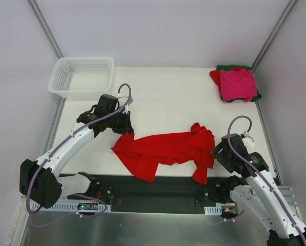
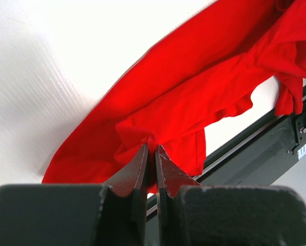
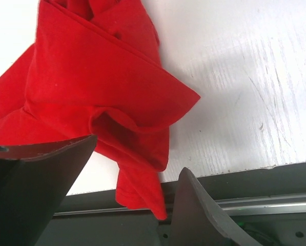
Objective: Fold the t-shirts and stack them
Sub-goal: Flatten out the tshirt
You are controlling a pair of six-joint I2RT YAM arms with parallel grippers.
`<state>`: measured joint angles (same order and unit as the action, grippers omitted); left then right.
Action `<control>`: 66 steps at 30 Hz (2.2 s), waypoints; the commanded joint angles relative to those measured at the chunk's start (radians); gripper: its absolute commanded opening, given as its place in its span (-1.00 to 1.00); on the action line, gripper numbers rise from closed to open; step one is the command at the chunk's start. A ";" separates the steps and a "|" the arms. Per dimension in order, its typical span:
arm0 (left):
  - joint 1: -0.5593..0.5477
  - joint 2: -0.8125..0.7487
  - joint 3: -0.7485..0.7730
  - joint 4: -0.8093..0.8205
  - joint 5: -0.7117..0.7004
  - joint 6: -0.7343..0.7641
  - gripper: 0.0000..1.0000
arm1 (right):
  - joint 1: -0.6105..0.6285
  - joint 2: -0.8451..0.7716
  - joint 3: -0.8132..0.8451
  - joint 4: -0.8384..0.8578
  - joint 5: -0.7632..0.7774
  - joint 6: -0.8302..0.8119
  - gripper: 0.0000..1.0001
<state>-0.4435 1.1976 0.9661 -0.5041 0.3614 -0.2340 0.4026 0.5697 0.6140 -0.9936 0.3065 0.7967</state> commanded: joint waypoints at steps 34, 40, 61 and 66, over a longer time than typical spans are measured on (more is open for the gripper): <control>0.048 0.085 0.036 0.041 0.091 0.059 -0.95 | -0.005 0.065 0.003 0.050 0.118 0.116 0.18; 0.055 0.082 0.028 0.044 0.086 0.058 -0.95 | -0.007 0.088 0.000 0.091 0.103 0.111 0.17; 0.074 0.097 0.019 0.052 0.103 0.065 -0.95 | -0.005 0.147 -0.013 0.118 0.051 0.099 0.17; 0.075 0.106 0.017 0.056 0.111 0.064 -0.95 | -0.005 0.122 -0.007 0.058 0.062 0.093 0.17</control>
<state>-0.3775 1.2938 0.9680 -0.4744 0.4416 -0.1913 0.4015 0.7197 0.5941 -0.8764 0.3580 0.8883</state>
